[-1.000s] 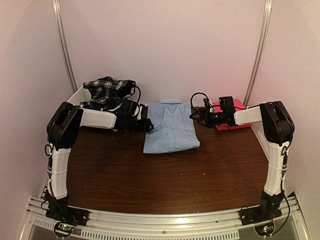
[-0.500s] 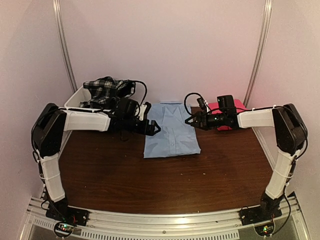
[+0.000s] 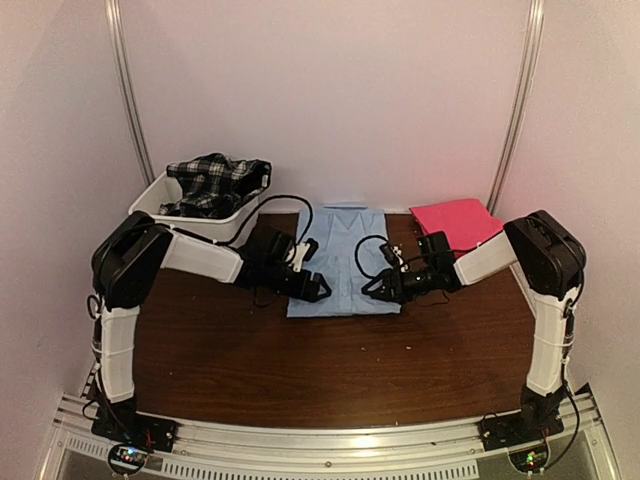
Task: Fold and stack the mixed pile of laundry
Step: Move the 2/3-rectangle-folded T-shirt to the center of the board.
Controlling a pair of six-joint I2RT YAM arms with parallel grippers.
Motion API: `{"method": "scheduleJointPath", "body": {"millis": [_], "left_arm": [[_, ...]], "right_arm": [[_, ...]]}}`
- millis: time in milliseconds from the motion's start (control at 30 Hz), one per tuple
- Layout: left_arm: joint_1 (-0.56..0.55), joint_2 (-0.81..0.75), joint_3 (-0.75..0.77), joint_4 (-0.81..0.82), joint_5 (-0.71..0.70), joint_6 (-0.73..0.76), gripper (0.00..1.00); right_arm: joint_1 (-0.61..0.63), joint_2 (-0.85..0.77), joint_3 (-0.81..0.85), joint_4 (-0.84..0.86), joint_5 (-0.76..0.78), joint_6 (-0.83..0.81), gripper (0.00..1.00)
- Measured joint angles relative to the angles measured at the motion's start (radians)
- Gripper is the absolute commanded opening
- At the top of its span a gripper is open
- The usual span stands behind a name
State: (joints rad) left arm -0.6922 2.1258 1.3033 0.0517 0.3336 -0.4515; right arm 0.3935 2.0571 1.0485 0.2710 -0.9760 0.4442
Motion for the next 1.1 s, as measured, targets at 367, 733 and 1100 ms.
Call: {"method": "scheduleJointPath", "body": {"millis": [367, 733, 1100], "left_arm": [[-0.189, -0.286, -0.442, 0.143, 0.023, -0.072, 0.77], [-0.054, -0.509, -0.543, 0.051, 0.057, -0.069, 0.76], [0.090, -0.440, -0.449, -0.007, 0.055, -0.029, 0.66]], "right_arm": [[0.101, -0.375, -0.513, 0.114, 0.016, 0.095, 0.62], [-0.020, -0.603, -0.410, -0.140, 0.085, 0.021, 0.50], [-0.016, -0.370, -0.291, -0.206, 0.097, -0.023, 0.43]]}}
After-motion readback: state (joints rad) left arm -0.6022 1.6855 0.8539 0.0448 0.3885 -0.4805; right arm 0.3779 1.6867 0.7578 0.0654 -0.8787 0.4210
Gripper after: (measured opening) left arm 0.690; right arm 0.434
